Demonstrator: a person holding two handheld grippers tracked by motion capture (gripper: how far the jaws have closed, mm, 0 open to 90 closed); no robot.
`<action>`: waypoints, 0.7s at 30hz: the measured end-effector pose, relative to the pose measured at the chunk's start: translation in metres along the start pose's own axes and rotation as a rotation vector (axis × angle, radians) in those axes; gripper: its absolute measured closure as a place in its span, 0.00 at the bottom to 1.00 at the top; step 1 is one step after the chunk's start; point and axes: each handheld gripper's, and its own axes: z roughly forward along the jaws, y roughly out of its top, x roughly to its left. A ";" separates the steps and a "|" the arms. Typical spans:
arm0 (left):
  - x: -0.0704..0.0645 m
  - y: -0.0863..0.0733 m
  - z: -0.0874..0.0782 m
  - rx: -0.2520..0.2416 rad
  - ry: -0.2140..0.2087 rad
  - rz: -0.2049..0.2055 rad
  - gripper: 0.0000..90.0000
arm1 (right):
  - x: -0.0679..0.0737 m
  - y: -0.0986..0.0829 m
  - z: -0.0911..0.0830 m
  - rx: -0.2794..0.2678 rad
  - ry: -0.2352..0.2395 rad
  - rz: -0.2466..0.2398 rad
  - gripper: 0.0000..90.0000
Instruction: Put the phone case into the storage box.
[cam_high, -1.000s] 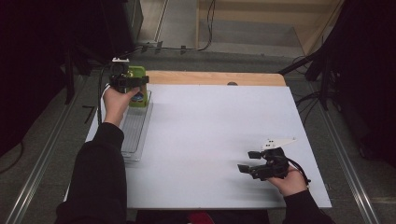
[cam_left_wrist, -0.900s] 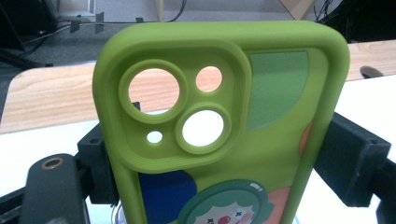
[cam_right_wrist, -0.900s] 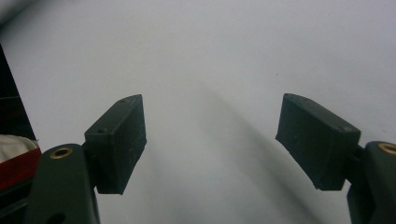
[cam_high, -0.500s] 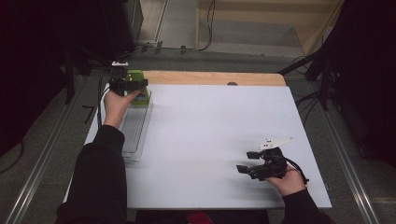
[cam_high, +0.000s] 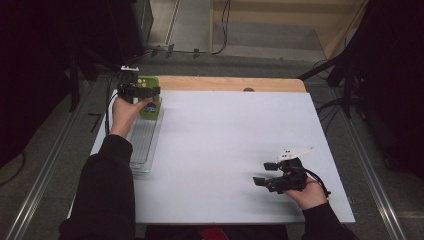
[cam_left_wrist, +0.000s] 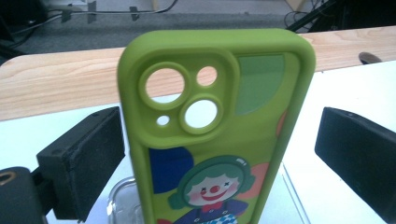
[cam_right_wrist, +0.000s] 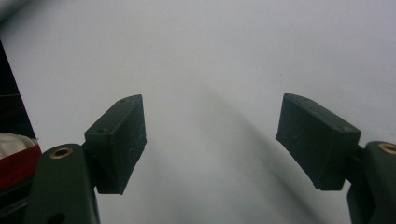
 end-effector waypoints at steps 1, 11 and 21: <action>0.000 0.000 -0.001 0.002 -0.001 -0.001 0.02 | 0.000 0.000 0.000 0.001 0.001 -0.001 0.25; 0.001 -0.001 -0.014 0.034 -0.016 -0.044 0.00 | 0.002 -0.001 -0.004 -0.015 -0.016 0.007 0.25; 0.002 -0.002 -0.030 0.082 -0.066 -0.040 0.00 | 0.003 0.001 -0.003 -0.012 -0.012 0.006 0.25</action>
